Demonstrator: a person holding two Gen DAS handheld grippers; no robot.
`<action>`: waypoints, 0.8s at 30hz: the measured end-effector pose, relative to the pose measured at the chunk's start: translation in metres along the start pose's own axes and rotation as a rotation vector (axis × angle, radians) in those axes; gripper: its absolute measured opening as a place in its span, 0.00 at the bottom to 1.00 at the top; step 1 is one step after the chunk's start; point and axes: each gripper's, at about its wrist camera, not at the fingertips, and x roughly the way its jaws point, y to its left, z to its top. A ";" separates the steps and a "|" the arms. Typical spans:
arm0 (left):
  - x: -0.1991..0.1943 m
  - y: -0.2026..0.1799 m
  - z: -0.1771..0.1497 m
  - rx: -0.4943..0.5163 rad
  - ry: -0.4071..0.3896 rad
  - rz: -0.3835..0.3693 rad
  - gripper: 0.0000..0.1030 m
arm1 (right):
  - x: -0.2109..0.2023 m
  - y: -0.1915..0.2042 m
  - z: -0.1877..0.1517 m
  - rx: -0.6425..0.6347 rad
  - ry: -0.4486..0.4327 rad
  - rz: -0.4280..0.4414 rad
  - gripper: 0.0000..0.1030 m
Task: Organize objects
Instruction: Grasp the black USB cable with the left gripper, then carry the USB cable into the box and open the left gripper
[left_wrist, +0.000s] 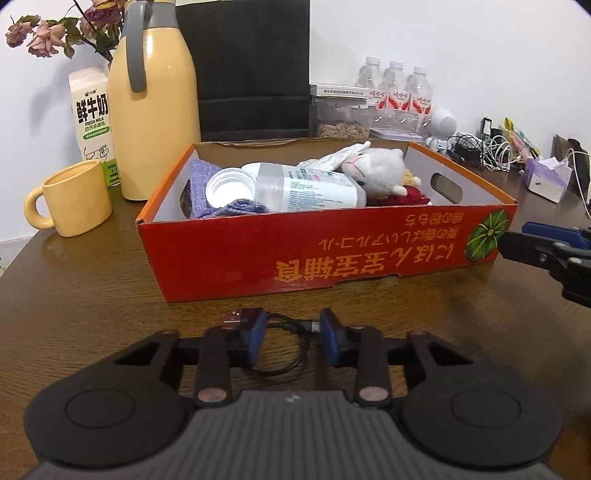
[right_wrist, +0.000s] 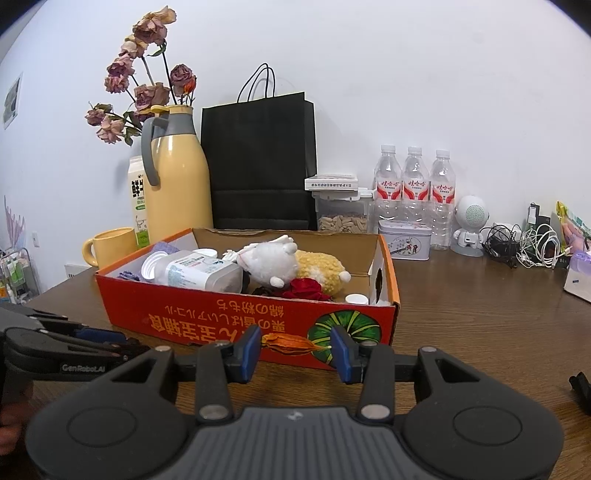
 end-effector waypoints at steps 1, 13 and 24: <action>-0.001 -0.001 -0.001 0.003 -0.001 -0.004 0.21 | 0.000 0.000 0.000 -0.002 0.001 -0.001 0.39; -0.002 0.003 0.006 -0.001 -0.038 0.064 0.96 | 0.000 0.002 -0.001 -0.012 -0.001 -0.005 0.39; 0.018 0.015 0.005 -0.015 0.046 0.008 0.42 | 0.002 0.003 -0.003 -0.016 0.008 -0.009 0.39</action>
